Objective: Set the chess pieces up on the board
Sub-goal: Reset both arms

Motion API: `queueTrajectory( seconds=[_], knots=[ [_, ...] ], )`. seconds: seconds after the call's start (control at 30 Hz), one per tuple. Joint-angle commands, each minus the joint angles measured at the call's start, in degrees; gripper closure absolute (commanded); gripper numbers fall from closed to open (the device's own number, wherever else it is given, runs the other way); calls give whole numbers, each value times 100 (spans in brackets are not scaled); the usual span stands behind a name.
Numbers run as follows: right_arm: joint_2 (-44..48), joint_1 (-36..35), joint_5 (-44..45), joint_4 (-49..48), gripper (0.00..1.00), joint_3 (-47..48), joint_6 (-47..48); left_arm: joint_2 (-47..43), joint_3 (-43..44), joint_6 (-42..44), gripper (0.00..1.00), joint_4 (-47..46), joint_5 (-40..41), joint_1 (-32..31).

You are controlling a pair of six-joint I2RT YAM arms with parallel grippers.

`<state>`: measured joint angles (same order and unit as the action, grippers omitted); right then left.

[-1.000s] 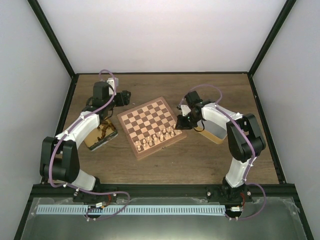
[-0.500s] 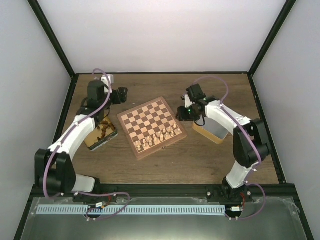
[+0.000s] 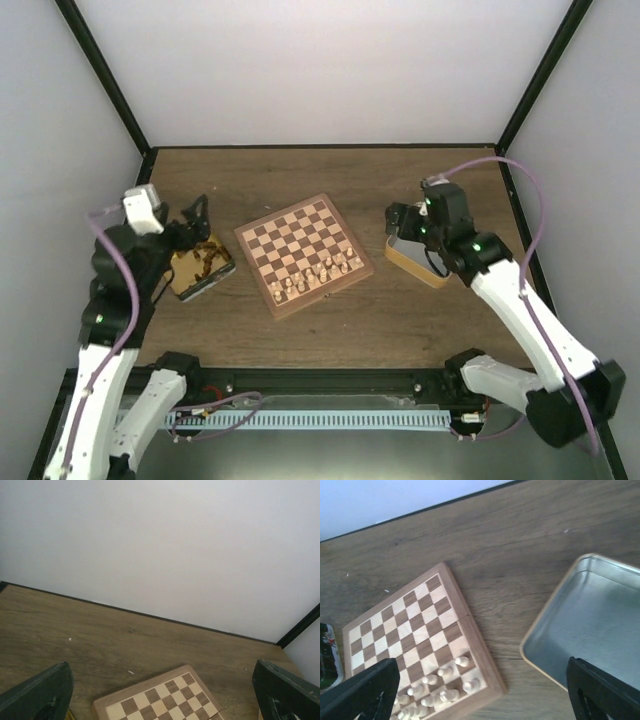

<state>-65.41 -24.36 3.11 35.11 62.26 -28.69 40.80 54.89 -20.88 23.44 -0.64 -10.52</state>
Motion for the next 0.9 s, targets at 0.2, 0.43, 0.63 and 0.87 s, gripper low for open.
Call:
queueTrajectory(
  seconds=[0.2,0.43,0.63,0.87],
  knots=[
    [2500,-34,974,1080,0,-218,-384,-1656,82,-144,0,1958,469,16],
    [3621,-36,1341,1786,0,160,-342,-2257,351,0,0,2462,527,15],
    [3980,-39,1516,1967,0,423,-140,-2487,511,42,0,2640,412,20],
    [4059,-34,1467,1906,0,322,-61,-2560,536,101,0,2630,296,15]
  ],
)
